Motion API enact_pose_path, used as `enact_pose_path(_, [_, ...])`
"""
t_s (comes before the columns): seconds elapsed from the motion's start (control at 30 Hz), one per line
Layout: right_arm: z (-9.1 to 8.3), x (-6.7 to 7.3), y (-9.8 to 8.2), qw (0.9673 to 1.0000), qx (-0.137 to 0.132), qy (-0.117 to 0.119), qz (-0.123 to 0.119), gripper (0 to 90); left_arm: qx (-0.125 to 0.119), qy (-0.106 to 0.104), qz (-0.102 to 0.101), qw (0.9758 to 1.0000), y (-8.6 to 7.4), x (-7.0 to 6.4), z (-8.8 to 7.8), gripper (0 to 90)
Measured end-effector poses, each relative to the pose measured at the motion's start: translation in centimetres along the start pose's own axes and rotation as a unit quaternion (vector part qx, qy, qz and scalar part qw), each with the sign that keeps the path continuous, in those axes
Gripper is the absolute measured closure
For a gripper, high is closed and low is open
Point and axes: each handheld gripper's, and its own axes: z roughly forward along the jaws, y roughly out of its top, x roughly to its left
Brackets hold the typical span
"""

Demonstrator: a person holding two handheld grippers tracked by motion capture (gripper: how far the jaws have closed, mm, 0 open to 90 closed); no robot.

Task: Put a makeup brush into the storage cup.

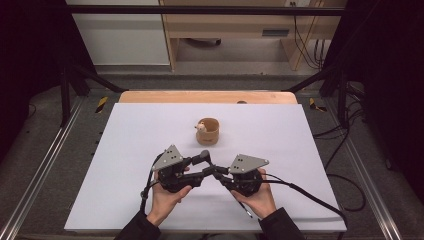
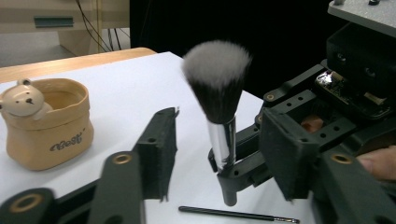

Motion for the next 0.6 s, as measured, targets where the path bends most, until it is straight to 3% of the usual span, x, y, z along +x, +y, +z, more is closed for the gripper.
enact_pose_path(0.33, [-0.5,-0.6,-0.1,0.9997,-0.001,-0.020,0.013,79.4,0.000,0.007,0.014,0.9999,0.2,0.4,-1.0,25.0])
enact_pose_path(0.6, [-1.1,-1.1,0.0,0.9994,-0.009,-0.030,0.017,79.3,0.007,0.013,0.019,0.9997,0.3,1.0,-2.1,16.6])
